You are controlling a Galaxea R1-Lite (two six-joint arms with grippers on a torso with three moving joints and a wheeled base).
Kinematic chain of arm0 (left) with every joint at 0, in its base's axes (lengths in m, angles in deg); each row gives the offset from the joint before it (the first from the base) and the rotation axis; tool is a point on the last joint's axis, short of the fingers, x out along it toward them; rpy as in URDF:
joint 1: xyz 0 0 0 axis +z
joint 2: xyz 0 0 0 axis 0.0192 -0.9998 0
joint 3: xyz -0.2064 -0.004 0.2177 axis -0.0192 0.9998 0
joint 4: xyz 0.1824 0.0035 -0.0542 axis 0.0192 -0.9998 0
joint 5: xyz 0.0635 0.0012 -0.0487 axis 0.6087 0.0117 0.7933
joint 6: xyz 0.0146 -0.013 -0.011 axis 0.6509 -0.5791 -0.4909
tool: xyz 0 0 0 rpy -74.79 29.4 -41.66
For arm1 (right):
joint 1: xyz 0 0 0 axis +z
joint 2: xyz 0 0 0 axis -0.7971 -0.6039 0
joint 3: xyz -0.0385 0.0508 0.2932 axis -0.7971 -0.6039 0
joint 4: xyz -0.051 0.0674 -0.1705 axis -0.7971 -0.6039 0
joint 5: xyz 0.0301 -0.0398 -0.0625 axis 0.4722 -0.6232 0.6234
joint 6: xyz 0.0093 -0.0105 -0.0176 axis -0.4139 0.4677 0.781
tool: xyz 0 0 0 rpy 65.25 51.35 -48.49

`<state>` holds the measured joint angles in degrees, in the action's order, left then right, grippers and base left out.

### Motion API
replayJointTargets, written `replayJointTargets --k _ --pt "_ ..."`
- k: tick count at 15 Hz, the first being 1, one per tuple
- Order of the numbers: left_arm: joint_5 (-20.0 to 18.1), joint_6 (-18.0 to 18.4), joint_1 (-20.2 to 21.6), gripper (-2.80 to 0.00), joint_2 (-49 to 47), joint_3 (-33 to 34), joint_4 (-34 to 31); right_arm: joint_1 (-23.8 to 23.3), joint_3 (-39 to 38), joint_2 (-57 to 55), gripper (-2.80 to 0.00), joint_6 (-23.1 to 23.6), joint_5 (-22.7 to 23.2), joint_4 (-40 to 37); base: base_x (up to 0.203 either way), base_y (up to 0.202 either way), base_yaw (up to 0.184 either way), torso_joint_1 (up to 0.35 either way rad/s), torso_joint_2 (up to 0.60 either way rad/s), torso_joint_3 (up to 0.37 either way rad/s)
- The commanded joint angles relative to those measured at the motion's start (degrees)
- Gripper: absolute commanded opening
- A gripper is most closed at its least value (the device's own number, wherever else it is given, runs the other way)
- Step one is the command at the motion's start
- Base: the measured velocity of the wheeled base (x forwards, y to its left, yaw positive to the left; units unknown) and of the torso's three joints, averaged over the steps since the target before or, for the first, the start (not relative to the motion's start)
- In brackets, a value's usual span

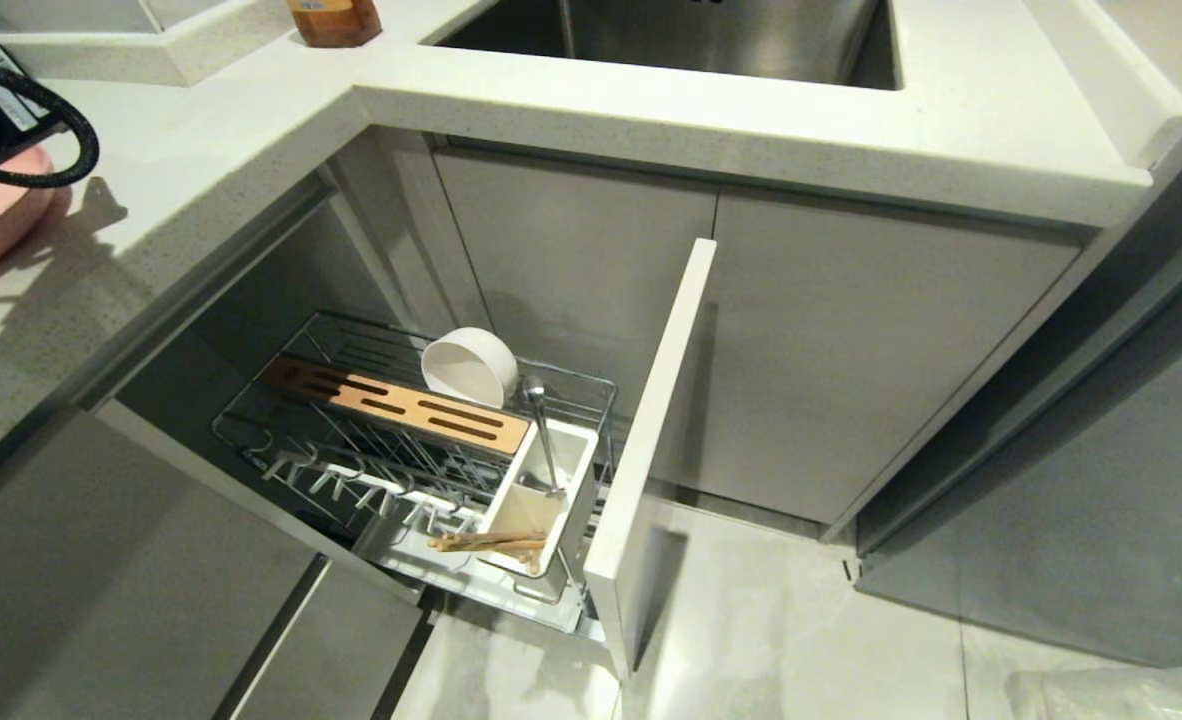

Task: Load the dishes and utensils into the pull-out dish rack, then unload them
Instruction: Pick up the plate and place it in the cupboard

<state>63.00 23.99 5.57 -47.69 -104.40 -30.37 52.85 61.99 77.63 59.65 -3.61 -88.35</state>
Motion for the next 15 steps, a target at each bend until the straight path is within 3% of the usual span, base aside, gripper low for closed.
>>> replayJointTargets --k 1,15 --pt "0.2 -0.2 0.2 0.00 -1.0 0.0 -0.1 0.1 -0.1 0.0 -2.80 0.0 0.0 0.0 0.000 0.000 0.000 0.000 0.00 0.000" --pt "0.8 0.6 0.6 0.00 -2.6 0.0 -0.5 0.0 -0.1 0.0 -2.80 0.0 0.0 0.0 0.000 0.000 0.000 0.000 0.00 0.000"
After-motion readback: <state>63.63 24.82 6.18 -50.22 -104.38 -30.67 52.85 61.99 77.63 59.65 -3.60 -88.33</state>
